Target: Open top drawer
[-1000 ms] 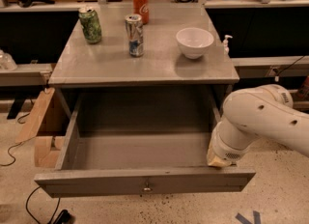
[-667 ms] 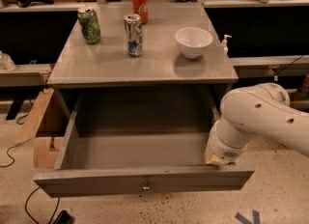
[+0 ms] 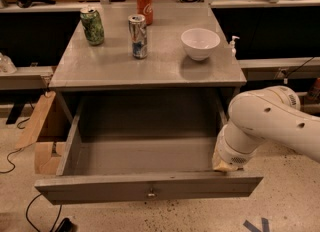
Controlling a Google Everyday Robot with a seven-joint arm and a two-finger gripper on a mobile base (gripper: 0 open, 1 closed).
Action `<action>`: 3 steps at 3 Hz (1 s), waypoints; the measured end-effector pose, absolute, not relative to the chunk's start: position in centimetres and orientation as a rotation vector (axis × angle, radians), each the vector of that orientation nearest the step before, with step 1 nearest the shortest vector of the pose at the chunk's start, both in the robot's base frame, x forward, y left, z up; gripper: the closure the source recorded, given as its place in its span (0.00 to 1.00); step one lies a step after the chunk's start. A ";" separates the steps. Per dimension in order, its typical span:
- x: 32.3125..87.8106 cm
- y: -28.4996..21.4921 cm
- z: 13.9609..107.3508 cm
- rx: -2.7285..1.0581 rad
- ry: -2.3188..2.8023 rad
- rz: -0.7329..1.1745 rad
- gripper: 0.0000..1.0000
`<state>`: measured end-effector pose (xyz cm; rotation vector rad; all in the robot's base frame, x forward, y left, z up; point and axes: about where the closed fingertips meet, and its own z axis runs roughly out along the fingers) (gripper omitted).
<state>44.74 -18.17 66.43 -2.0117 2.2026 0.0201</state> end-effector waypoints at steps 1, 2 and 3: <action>44.7 -18.2 66.5 -2.013 2.202 0.016 0.00; 44.7 -18.2 66.5 -2.013 2.202 0.016 0.00; 44.8 -18.2 66.9 -2.019 2.201 0.004 0.24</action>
Offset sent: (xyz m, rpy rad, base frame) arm -0.0005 -0.0002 0.0006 -0.0012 -0.0009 0.0002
